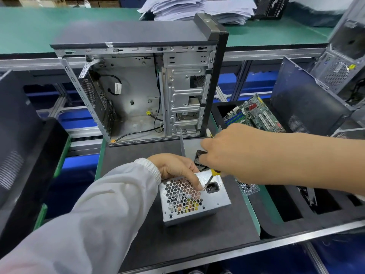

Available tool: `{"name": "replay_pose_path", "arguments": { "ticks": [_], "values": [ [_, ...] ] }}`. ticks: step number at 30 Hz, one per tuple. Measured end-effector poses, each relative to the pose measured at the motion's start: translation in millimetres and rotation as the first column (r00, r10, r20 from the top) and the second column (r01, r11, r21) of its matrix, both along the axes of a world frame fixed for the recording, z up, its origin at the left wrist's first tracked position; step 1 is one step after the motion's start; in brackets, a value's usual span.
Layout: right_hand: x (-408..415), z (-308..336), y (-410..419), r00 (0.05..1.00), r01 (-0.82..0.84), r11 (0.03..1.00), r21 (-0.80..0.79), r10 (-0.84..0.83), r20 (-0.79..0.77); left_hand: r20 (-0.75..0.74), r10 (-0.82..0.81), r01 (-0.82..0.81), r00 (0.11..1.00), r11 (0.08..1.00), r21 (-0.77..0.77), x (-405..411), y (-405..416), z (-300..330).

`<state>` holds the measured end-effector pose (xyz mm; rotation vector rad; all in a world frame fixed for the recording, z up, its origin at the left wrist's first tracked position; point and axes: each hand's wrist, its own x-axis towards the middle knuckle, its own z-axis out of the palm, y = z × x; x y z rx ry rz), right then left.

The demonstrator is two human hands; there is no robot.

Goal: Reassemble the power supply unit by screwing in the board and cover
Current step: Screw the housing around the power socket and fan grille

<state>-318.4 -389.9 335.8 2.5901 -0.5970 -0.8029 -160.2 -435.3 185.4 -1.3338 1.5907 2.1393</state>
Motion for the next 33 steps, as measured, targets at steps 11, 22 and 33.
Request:
{"name": "replay_pose_path", "arguments": {
  "ticks": [11,22,33],
  "values": [
    [-3,-4,5,0.999,-0.017,1.0,-0.003,0.016,-0.049,0.007,0.037,-0.036,0.999,0.999,-0.037,1,0,-3],
    [5,-3,1,0.997,-0.073,0.994,-0.078,0.07,-0.046,-0.02,0.038,-0.038,0.999,0.999,-0.019,1,0,-8],
    [9,2,-10,0.971,0.086,0.991,0.098,-0.061,-0.232,-0.031,-0.001,0.001,1.0,1.0,0.019,2,-2,-3]
  ]
}}
